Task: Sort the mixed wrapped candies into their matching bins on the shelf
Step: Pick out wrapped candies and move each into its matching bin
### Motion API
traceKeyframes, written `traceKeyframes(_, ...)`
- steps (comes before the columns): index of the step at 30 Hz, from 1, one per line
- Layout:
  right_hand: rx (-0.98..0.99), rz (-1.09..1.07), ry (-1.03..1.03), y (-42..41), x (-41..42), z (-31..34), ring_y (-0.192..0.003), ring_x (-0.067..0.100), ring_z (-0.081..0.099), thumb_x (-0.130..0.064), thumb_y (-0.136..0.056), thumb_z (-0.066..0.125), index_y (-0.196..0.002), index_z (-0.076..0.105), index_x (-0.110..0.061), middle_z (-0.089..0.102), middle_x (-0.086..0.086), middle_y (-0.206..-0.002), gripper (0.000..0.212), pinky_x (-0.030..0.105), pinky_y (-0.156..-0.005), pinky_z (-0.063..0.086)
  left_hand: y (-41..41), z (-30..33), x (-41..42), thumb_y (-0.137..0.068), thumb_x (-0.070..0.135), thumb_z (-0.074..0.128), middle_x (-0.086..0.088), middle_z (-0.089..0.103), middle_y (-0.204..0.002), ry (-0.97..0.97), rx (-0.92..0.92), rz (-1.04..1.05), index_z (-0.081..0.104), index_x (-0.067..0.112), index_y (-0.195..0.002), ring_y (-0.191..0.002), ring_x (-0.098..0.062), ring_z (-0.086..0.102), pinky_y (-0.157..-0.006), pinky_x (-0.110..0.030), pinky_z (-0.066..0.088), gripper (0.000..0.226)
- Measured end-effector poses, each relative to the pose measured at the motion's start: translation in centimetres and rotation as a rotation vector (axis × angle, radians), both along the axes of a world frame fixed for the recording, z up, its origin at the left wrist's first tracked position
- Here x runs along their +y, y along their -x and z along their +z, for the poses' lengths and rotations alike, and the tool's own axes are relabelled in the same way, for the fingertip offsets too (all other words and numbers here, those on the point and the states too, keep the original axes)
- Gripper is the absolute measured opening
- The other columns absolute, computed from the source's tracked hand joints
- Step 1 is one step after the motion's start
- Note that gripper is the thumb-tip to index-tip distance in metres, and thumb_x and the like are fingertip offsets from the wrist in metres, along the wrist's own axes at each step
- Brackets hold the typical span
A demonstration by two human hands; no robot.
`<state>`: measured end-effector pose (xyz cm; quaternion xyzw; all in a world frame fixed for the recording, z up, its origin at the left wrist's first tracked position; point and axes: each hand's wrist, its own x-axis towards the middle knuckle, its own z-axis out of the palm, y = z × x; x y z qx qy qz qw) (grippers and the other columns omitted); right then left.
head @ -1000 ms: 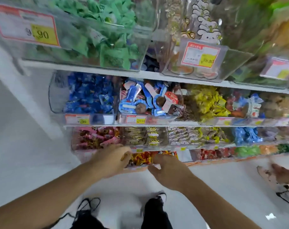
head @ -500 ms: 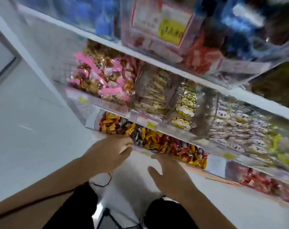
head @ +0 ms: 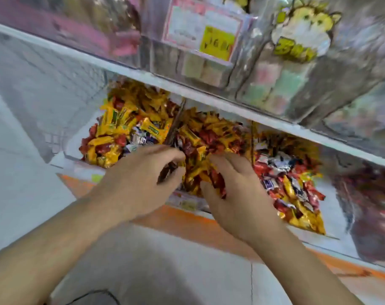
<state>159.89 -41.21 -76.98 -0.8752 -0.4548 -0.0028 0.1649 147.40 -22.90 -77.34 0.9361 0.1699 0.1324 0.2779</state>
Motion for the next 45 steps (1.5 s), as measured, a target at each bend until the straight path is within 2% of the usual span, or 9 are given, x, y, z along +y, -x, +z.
traceKeyframes(4,-0.019,-0.009,-0.033,2.0,-1.4,-0.3,-0.137,0.024,0.042,-0.045,-0.096,0.053,-0.146,0.052,-0.017,0.053,0.003,-0.143,0.057,0.040,-0.111,0.041,1.8,0.8,-1.4,-0.098,0.055,0.047,0.020,0.059,-0.117,-0.061,-0.104,0.009,0.060,0.041,-0.126,-0.106,-0.008,0.059,-0.091,-0.036,0.053,0.034)
traceKeyframes(7,0.058,-0.066,-0.055,4.8,-3.7,1.3,-0.136,0.022,0.041,-0.041,-0.099,0.057,-0.149,0.049,-0.018,0.053,0.003,-0.143,0.055,0.034,-0.109,0.039,4.5,2.2,-3.6,-0.094,0.057,0.045,0.022,0.055,-0.110,-0.072,-0.060,0.032,0.061,0.042,-0.122,-0.102,-0.011,0.060,-0.086,-0.036,0.053,0.036)
traceKeyframes(11,0.122,-0.090,-0.066,8.0,-7.1,3.8,-0.140,0.015,0.039,-0.046,-0.101,0.055,-0.153,0.044,-0.025,0.046,-0.004,-0.152,0.057,0.031,-0.113,0.037,7.4,2.7,-5.9,-0.096,0.053,0.050,0.019,0.060,-0.118,-0.088,-0.009,0.012,0.061,0.039,-0.127,-0.107,-0.009,0.060,-0.091,-0.037,0.054,0.036)
traceKeyframes(18,0.152,-0.180,-0.063,9.6,-12.1,5.6,-0.135,0.019,0.048,-0.041,-0.102,0.053,-0.144,0.052,-0.024,0.054,-0.003,-0.143,0.045,0.037,-0.108,0.044,9.5,4.0,-9.0,-0.101,0.044,0.054,0.020,0.064,-0.121,-0.142,0.004,-0.035,0.065,0.035,-0.127,-0.107,-0.002,0.060,-0.090,-0.027,0.051,0.029)
traceKeyframes(24,0.189,-0.240,-0.081,5.6,-13.1,4.0,-0.133,0.015,0.051,-0.036,-0.101,0.056,-0.145,0.054,-0.026,0.056,-0.004,-0.145,0.046,0.032,-0.108,0.045,6.6,3.6,-9.6,-0.101,0.044,0.053,0.026,0.060,-0.120,-0.088,-0.030,-0.066,0.062,0.039,-0.127,-0.111,0.001,0.058,-0.092,-0.027,0.051,0.028)
traceKeyframes(30,0.130,-0.426,-0.107,-3.5,-12.7,2.6,-0.117,0.021,0.062,-0.032,-0.100,0.062,-0.139,0.055,-0.026,0.062,-0.003,-0.132,0.040,0.035,-0.088,0.051,-0.4,2.2,-9.2,-0.103,0.039,0.054,0.030,0.055,-0.116,-0.037,-0.103,-0.103,0.061,0.039,-0.128,-0.103,0.006,0.055,-0.086,-0.017,0.047,0.026)
traceKeyframes(34,0.087,-0.382,-0.039,-8.1,-11.3,0.7,-0.131,0.019,0.052,-0.032,-0.094,0.073,-0.143,0.054,-0.033,0.056,-0.004,-0.141,0.052,0.034,-0.107,0.045,-4.3,0.5,-8.6,-0.104,0.043,0.048,0.031,0.052,-0.126,-0.032,-0.132,-0.153,0.056,0.043,-0.134,-0.116,0.006,0.050,-0.098,-0.015,0.041,0.031)
traceKeyframes(40,0.030,-0.273,0.131,-11.0,-9.7,-1.4,-0.127,0.018,0.040,-0.038,-0.082,0.086,-0.118,0.072,-0.036,0.056,-0.010,-0.125,0.039,0.032,-0.107,0.038,-6.6,-0.5,-8.2,-0.104,0.043,0.049,0.031,0.050,-0.132,-0.035,-0.102,-0.222,0.054,0.044,-0.137,-0.119,0.008,0.046,-0.091,-0.005,0.036,0.033)
traceKeyframes(45,0.038,-0.314,-0.022,-10.7,-10.1,-1.1,-0.124,0.013,0.048,-0.031,-0.085,0.083,-0.100,0.068,-0.037,0.059,-0.013,-0.118,0.022,0.028,-0.101,0.039,-6.4,-1.0,-7.5,-0.102,0.039,0.054,0.034,0.053,-0.120,0.012,-0.096,-0.219,0.060,0.042,-0.131,-0.113,0.011,0.050,-0.083,-0.001,0.037,0.030)
